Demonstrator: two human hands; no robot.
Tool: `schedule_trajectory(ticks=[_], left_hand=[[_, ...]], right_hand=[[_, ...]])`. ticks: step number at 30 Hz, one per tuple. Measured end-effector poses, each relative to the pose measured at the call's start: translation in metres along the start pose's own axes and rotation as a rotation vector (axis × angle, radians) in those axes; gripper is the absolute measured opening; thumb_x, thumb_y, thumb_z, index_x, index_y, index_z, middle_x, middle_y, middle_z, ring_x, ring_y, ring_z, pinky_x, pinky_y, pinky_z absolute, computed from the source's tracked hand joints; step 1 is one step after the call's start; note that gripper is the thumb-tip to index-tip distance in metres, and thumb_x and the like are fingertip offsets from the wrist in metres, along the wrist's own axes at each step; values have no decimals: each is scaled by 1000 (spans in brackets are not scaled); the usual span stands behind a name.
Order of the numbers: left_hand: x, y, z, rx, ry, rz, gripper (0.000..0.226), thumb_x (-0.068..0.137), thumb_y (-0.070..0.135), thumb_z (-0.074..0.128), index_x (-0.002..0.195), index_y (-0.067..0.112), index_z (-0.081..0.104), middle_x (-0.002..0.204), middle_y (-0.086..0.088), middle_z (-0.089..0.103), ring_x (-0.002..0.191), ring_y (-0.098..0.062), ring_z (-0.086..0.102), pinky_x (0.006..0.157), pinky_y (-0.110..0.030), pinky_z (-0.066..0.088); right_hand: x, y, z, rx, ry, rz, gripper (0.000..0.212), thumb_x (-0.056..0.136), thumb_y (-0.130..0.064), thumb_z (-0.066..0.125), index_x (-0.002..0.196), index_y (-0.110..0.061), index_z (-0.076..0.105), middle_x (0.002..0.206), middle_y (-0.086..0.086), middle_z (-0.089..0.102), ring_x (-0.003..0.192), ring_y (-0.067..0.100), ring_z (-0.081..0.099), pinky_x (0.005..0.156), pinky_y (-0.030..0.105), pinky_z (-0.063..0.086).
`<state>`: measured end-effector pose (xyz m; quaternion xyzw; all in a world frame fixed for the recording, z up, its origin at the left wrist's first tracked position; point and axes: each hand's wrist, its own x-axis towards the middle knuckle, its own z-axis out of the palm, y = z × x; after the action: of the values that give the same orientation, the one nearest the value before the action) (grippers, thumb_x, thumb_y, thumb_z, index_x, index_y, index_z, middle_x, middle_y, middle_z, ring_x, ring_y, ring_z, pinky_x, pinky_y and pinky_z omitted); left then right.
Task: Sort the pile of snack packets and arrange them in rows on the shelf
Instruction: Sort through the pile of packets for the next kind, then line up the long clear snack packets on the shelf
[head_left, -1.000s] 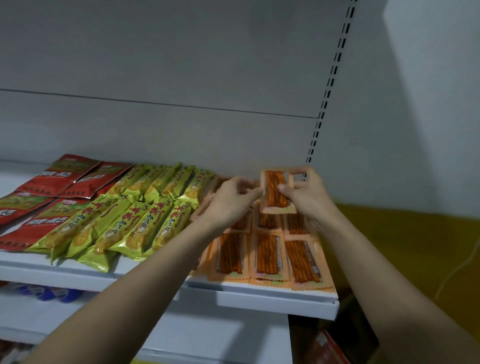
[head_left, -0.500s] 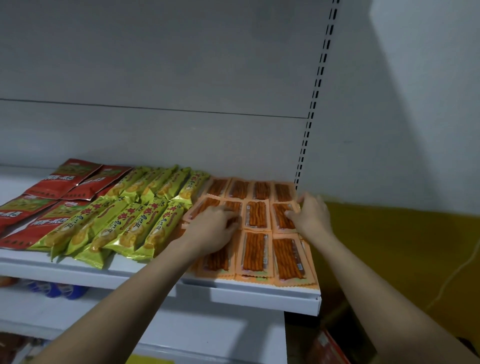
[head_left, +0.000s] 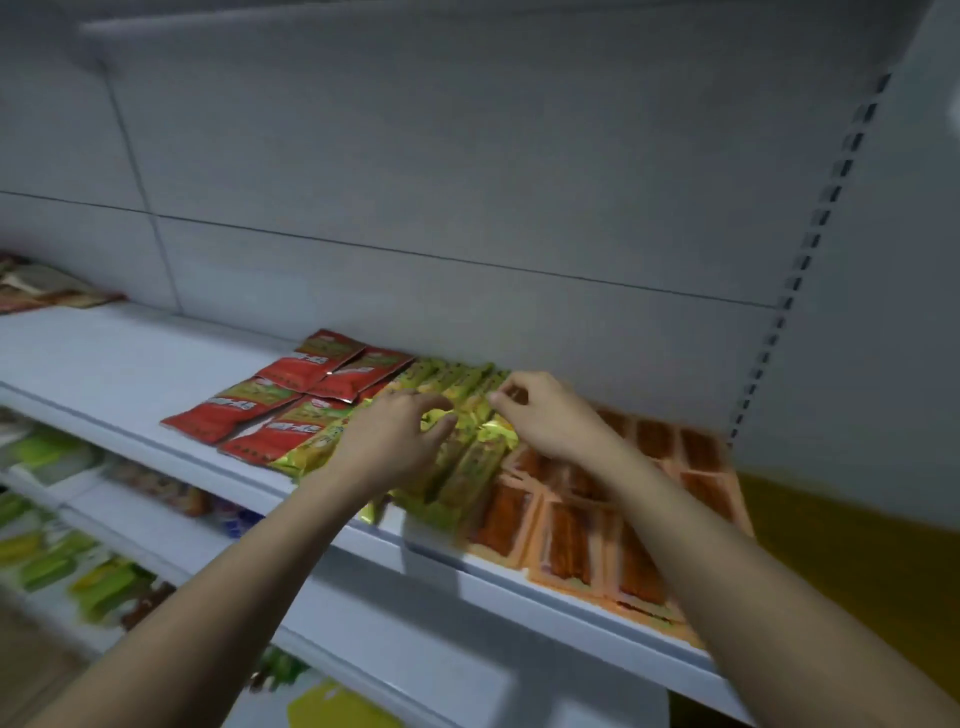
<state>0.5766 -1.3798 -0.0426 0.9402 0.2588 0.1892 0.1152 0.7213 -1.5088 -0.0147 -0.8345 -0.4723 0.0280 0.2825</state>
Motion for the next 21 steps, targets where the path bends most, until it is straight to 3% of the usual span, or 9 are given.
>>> schedule_trajectory(ticks=[4,7,10,15,21], left_hand=[[-21,-93,-51,16,58,-170,40,100,54,44,119,31,70,121,-2,70,111,-25,63,87,-40,52],[-41,-168,-91,47,50,-297,43,100,58,41,120,32,68,118,2,71,108,-23,63,84,-37,51],[-65,-246,-127,53,67,-396,46,99,62,39,122,34,66,123,5,68,108,-20,62,85,-36,52],[-110,-362,-174,45,116,-548,54,98,66,32,117,31,68,111,7,71,94,-15,65,81,-37,56],[-144,-478,-220,100,103,-683,46,99,65,38,120,34,65,96,9,72,79,-8,65,70,-36,59]], right_hand=[[38,-94,52,-35,-202,-127,35,97,-47,53,105,-19,72,110,8,71,103,28,65,84,35,51],[63,-173,103,-41,-235,-213,33,97,-47,52,92,-20,69,99,5,72,95,25,65,78,35,48],[84,-251,158,-18,-288,-270,32,96,-45,52,91,-18,68,91,2,70,87,23,63,76,37,50],[115,-362,232,-32,-327,-345,30,96,-44,49,99,-20,66,97,1,68,91,24,62,80,35,52],[154,-469,312,-33,-372,-439,27,95,-41,49,97,-20,67,97,1,68,91,25,62,77,35,52]])
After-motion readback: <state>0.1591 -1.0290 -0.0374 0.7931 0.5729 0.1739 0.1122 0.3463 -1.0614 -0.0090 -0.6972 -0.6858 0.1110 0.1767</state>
